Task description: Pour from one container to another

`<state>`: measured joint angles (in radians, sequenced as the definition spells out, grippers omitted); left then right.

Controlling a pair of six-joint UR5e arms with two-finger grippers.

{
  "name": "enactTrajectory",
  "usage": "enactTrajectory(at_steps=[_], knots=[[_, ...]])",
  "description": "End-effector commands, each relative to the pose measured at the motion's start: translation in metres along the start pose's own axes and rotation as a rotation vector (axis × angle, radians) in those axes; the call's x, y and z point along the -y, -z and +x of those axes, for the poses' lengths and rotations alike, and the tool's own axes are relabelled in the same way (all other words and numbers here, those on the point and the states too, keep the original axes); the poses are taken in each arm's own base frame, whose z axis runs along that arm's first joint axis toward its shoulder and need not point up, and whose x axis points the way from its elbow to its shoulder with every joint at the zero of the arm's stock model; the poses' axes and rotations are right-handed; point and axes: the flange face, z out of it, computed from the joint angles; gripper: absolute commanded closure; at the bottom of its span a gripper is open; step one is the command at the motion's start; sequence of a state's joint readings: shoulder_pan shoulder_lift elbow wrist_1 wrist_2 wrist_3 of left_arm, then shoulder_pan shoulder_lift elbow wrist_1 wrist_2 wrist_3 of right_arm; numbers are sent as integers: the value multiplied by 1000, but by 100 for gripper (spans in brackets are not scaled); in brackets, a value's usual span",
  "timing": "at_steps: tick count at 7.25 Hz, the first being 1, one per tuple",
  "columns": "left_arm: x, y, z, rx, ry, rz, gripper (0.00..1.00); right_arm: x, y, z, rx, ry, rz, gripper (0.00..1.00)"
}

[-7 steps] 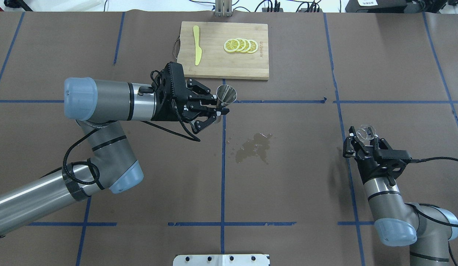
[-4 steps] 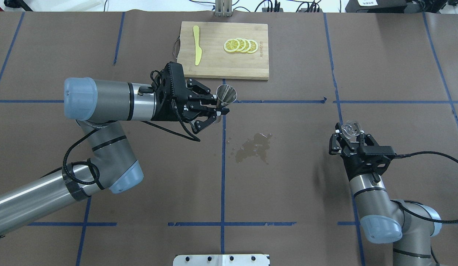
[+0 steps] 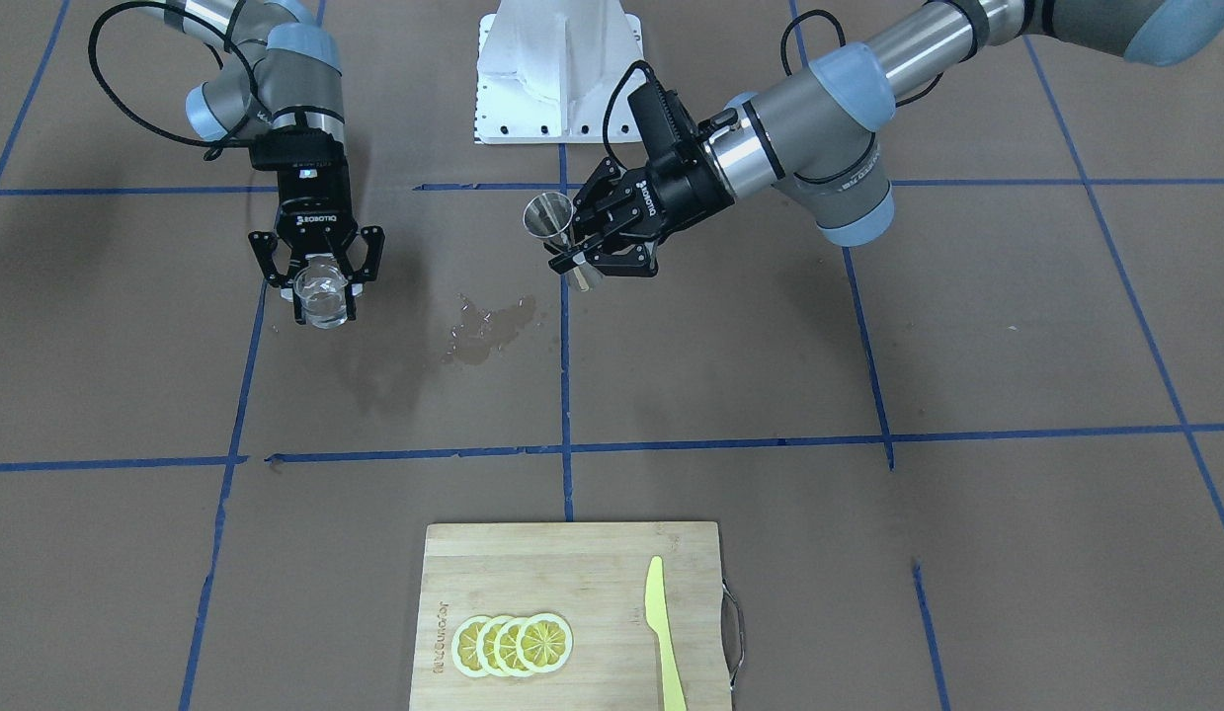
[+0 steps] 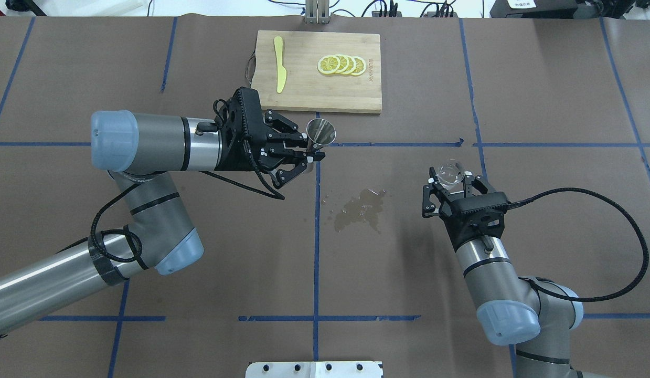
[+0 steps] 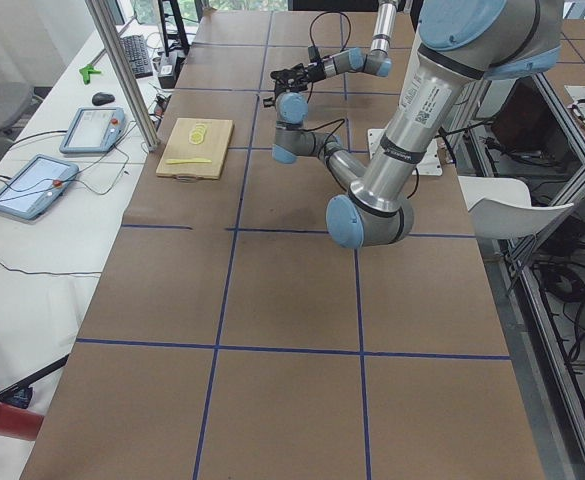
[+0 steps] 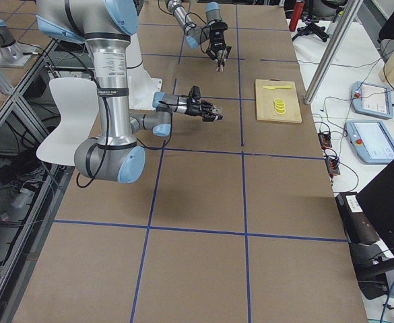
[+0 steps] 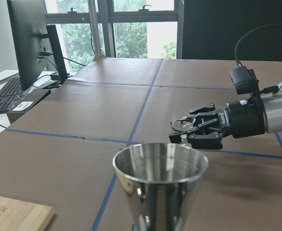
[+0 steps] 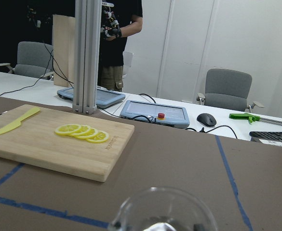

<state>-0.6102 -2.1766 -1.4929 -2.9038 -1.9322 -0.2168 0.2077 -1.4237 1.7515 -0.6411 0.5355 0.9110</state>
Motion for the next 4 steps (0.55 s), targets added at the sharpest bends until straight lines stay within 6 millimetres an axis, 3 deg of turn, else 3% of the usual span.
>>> enactTrajectory(at_steps=[1, 4], knots=[[-3, -1, 0, 4, 1, -5, 100, 42, 8, -37, 73, -45, 4, 100], [-16, 1, 4, 0, 4, -20, 100, 140, 44, -57, 119, 60, -74, 100]])
